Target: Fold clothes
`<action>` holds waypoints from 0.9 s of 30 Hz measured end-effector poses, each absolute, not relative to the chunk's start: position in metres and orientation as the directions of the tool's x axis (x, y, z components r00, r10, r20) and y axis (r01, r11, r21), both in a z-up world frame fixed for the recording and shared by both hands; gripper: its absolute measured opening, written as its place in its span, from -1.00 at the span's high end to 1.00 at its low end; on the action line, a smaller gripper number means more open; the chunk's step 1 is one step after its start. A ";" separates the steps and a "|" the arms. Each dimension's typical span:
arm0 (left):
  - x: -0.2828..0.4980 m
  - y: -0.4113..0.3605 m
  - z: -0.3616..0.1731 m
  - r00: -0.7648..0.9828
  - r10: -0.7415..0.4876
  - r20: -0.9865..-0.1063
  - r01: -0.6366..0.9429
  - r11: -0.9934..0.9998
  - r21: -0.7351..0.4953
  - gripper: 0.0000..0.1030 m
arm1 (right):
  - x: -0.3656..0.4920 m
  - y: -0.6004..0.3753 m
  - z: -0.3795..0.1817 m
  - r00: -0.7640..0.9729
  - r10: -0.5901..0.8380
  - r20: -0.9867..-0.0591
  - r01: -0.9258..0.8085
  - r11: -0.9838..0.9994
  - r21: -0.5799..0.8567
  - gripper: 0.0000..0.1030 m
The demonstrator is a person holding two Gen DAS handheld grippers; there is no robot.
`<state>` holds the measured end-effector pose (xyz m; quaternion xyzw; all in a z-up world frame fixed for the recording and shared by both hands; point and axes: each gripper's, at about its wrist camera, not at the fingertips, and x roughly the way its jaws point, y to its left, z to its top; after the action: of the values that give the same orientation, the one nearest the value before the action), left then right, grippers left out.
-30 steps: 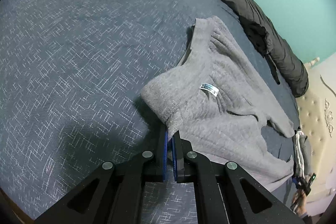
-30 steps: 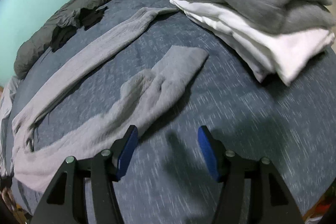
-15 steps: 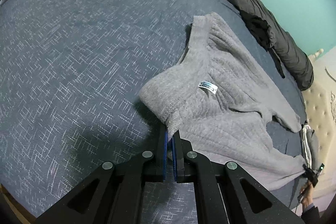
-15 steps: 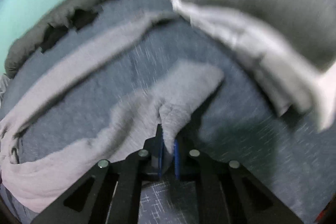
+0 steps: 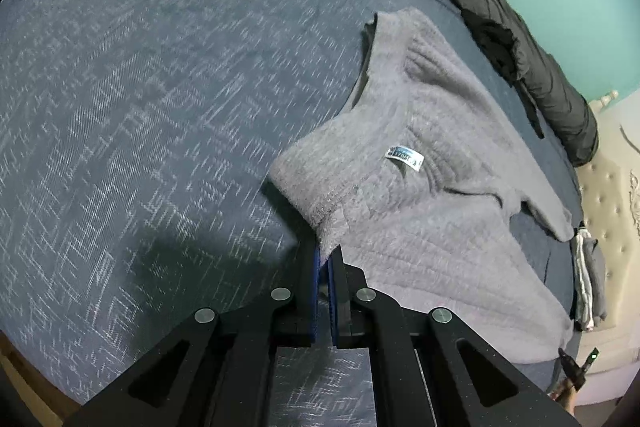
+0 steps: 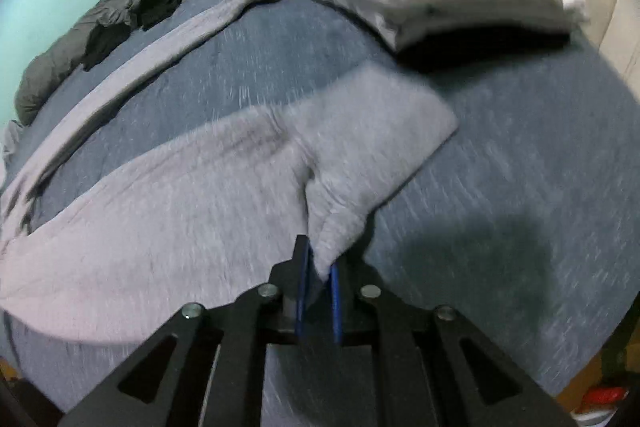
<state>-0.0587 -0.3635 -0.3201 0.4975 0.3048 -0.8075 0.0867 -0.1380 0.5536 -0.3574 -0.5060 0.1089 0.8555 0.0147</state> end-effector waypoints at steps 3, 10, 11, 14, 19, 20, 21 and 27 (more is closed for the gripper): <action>-0.060 -0.362 -0.321 -0.488 0.163 -0.857 0.442 -0.801 -0.404 0.93 | -0.127 0.560 -0.343 -0.489 -0.059 -0.870 -0.137 -0.980 0.144 0.41; -0.064 -0.360 -0.322 -0.486 0.159 -0.859 0.439 -0.805 -0.398 0.93 | -0.122 0.573 -0.291 -0.602 -0.001 -0.799 -0.119 -0.989 0.091 0.33; -0.064 -0.360 -0.323 -0.486 0.158 -0.859 0.439 -0.806 -0.397 0.93 | -0.128 0.569 -0.289 -0.609 -0.017 -0.793 -0.092 -0.992 0.092 0.26; -0.065 -0.359 -0.324 -0.484 0.156 -0.861 0.438 -0.808 -0.393 0.93 | -0.146 0.558 -0.293 -0.583 0.032 -0.812 -0.089 -0.996 0.024 0.05; -0.066 -0.359 -0.327 -0.476 0.151 -0.867 0.439 -0.813 -0.383 0.93 | -0.175 0.530 -0.302 -0.589 -0.077 -0.804 0.031 -0.997 0.073 0.04; -0.066 -0.358 -0.327 -0.474 0.150 -0.868 0.439 -0.814 -0.381 0.93 | -0.181 0.521 -0.303 -0.580 -0.106 -0.808 0.071 -0.994 0.080 0.03; -0.067 -0.358 -0.328 -0.472 0.149 -0.869 0.439 -0.815 -0.379 0.93 | -0.186 0.512 -0.304 -0.569 -0.134 -0.811 0.109 -0.990 0.086 0.03; -0.068 -0.358 -0.330 -0.459 0.146 -0.876 0.438 -0.821 -0.366 0.93 | -0.222 0.433 -0.325 -0.449 -0.201 -0.871 0.349 -0.936 0.036 0.03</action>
<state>-0.0679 -0.3579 -0.3301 0.5122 0.2848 -0.8052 0.0906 -0.2225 0.4326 -0.3245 -0.4994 -0.0743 0.8478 -0.1621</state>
